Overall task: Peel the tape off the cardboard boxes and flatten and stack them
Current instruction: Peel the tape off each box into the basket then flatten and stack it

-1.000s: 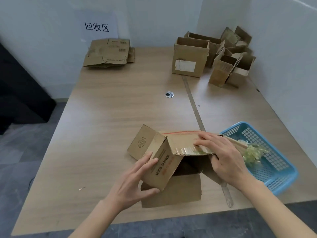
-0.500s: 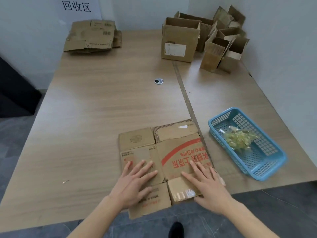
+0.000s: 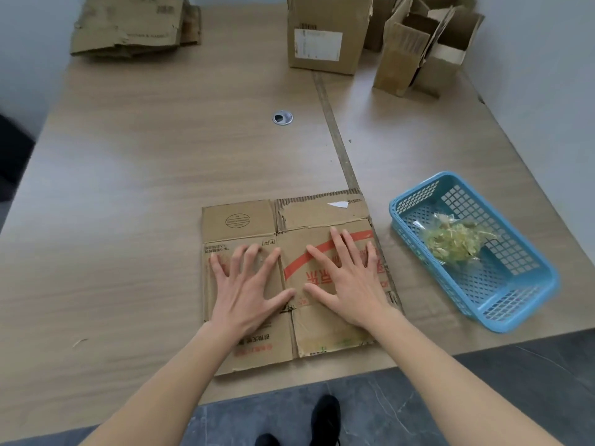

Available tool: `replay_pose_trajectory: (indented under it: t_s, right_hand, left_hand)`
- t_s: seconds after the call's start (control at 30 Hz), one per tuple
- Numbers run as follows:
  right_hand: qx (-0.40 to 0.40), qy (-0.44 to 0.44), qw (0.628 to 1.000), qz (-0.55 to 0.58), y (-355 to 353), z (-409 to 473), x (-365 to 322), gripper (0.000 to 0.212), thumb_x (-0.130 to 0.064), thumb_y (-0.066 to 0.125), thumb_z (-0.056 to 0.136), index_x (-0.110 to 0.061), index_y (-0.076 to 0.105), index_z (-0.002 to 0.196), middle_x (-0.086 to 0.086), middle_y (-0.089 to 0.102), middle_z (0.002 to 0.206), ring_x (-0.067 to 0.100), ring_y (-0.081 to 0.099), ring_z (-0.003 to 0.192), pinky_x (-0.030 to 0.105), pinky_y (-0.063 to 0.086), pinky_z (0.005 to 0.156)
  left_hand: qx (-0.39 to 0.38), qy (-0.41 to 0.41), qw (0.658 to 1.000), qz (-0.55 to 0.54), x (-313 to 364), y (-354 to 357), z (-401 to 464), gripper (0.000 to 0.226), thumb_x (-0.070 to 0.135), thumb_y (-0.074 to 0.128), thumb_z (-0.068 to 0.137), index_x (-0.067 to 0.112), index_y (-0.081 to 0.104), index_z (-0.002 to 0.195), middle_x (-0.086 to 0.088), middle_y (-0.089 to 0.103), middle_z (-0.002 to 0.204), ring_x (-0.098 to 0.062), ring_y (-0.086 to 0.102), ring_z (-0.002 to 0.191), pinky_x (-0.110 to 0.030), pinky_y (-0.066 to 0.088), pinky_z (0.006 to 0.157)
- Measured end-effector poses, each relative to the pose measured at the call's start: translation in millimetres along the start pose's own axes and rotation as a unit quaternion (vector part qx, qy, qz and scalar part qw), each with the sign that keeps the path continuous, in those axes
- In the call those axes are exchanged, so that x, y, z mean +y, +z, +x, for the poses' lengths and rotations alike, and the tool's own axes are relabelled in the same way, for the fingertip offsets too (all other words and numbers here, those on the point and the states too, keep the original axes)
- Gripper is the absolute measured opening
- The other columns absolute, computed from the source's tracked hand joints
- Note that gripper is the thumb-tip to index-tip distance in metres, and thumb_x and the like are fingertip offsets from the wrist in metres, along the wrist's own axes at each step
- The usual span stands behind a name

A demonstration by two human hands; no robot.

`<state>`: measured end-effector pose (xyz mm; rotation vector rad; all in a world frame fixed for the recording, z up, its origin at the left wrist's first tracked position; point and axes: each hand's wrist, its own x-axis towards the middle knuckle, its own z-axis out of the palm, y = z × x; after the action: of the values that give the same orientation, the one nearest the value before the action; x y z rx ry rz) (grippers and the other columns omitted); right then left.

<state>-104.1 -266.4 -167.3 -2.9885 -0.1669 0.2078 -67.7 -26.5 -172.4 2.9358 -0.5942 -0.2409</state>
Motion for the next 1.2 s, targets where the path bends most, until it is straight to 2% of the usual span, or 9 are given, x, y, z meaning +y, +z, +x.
replay_pose_trajectory:
  t_s: [0.17, 0.4, 0.6, 0.7, 0.83, 0.93, 1.03, 1.1, 1.2]
  right_hand:
    - [0.053, -0.001, 0.998, -0.015, 19.5, 2.1, 1.7, 0.075, -0.080, 0.027, 0.094, -0.048, 0.010, 0.159, 0.007, -0.002, 0.171, 0.029, 0.000, 0.158, 0.070, 0.006, 0.118]
    - [0.056, 0.002, 0.998, -0.018, 20.6, 10.7, 4.0, 0.079, -0.079, 0.035, 0.091, -0.047, 0.014, 0.159, 0.007, 0.002, 0.171, 0.030, 0.005, 0.157, 0.071, 0.008, 0.118]
    - [0.007, 0.016, 1.000, -0.003, 4.1, 14.2, -0.1, 0.075, -0.079, 0.026, 0.094, -0.048, 0.006, 0.159, 0.007, -0.007, 0.171, 0.028, -0.005, 0.157, 0.069, -0.001, 0.120]
    - [0.000, 0.011, 0.999, 0.046, -2.8, 11.6, 9.3, 0.068, -0.070, 0.021, 0.101, -0.045, -0.002, 0.160, -0.001, -0.020, 0.169, 0.019, -0.016, 0.156, 0.055, -0.013, 0.123]
    - [0.034, 0.143, 0.969, 0.198, -6.5, -18.9, 27.8, 0.078, -0.060, 0.033, 0.101, -0.024, -0.002, 0.162, -0.008, -0.012, 0.169, 0.008, -0.004, 0.156, 0.034, 0.010, 0.126]
    - [0.013, 0.227, 0.944, 0.239, -10.8, -38.3, 33.3, 0.099, -0.073, 0.041, 0.091, -0.018, 0.001, 0.163, -0.008, -0.006, 0.170, 0.012, 0.011, 0.155, 0.037, 0.024, 0.122]
    - [0.028, 0.243, 0.938, 0.244, -15.8, -36.6, 35.0, 0.098, -0.068, 0.057, 0.087, -0.013, 0.023, 0.161, -0.005, 0.015, 0.169, 0.014, 0.020, 0.153, 0.041, 0.029, 0.122]
    - [0.051, 0.255, 0.929, 0.262, -20.1, -33.3, 34.0, 0.092, -0.060, 0.070, 0.085, -0.012, 0.034, 0.156, -0.003, 0.029, 0.163, 0.015, 0.030, 0.149, 0.044, 0.034, 0.119]
    - [0.082, 0.270, 0.911, 0.301, -25.7, -34.1, 33.1, 0.084, -0.051, 0.076, 0.083, -0.015, 0.042, 0.151, -0.003, 0.046, 0.148, 0.015, 0.046, 0.134, 0.042, 0.043, 0.111]
  left_hand:
    - [0.013, 0.011, 1.000, 0.024, -1.3, 10.0, 3.7, 0.090, 0.090, 0.019, 0.085, 0.041, 0.019, 0.161, 0.004, 0.007, 0.171, -0.028, 0.007, 0.158, -0.078, 0.005, 0.113]
    - [0.020, 0.024, 0.999, 0.044, -1.6, 10.5, 11.4, 0.086, 0.083, 0.025, 0.090, 0.036, 0.020, 0.162, -0.003, 0.011, 0.171, -0.032, 0.010, 0.157, -0.079, 0.007, 0.113]
    - [0.003, 0.020, 1.000, 0.014, -1.6, 0.0, 18.0, 0.071, 0.065, 0.028, 0.097, 0.037, 0.019, 0.162, 0.002, 0.004, 0.172, -0.026, -0.001, 0.158, -0.074, 0.003, 0.117]
    - [0.018, -0.012, 0.999, -0.033, -10.8, -5.0, 11.6, 0.084, 0.069, 0.030, 0.095, 0.023, 0.017, 0.163, 0.004, 0.003, 0.171, -0.018, 0.002, 0.158, -0.058, 0.001, 0.125]
    - [0.034, -0.171, 0.978, -0.114, -40.0, -8.3, -32.5, 0.109, 0.086, 0.028, 0.083, 0.016, 0.007, 0.164, 0.006, 0.003, 0.171, -0.014, 0.006, 0.157, -0.039, 0.005, 0.128]
    - [0.023, -0.228, 0.961, -0.155, -52.8, -10.8, -59.4, 0.121, 0.096, 0.028, 0.072, 0.019, 0.010, 0.164, 0.008, 0.000, 0.171, -0.011, -0.003, 0.157, -0.036, -0.002, 0.128]
    - [0.042, -0.221, 0.955, -0.193, -47.3, -12.1, -61.4, 0.115, 0.090, 0.047, 0.073, 0.019, 0.025, 0.161, 0.010, 0.008, 0.170, -0.009, -0.001, 0.156, -0.033, -0.008, 0.126]
    - [0.064, -0.245, 0.939, -0.235, -42.7, -14.3, -59.5, 0.105, 0.075, 0.072, 0.074, 0.018, 0.039, 0.155, 0.007, 0.022, 0.167, -0.014, 0.012, 0.155, -0.038, 0.004, 0.127]
    - [0.085, -0.277, 0.908, -0.302, -38.8, -21.8, -59.5, 0.093, 0.057, 0.083, 0.072, 0.022, 0.046, 0.150, 0.008, 0.047, 0.148, -0.014, 0.041, 0.136, -0.040, 0.038, 0.112]
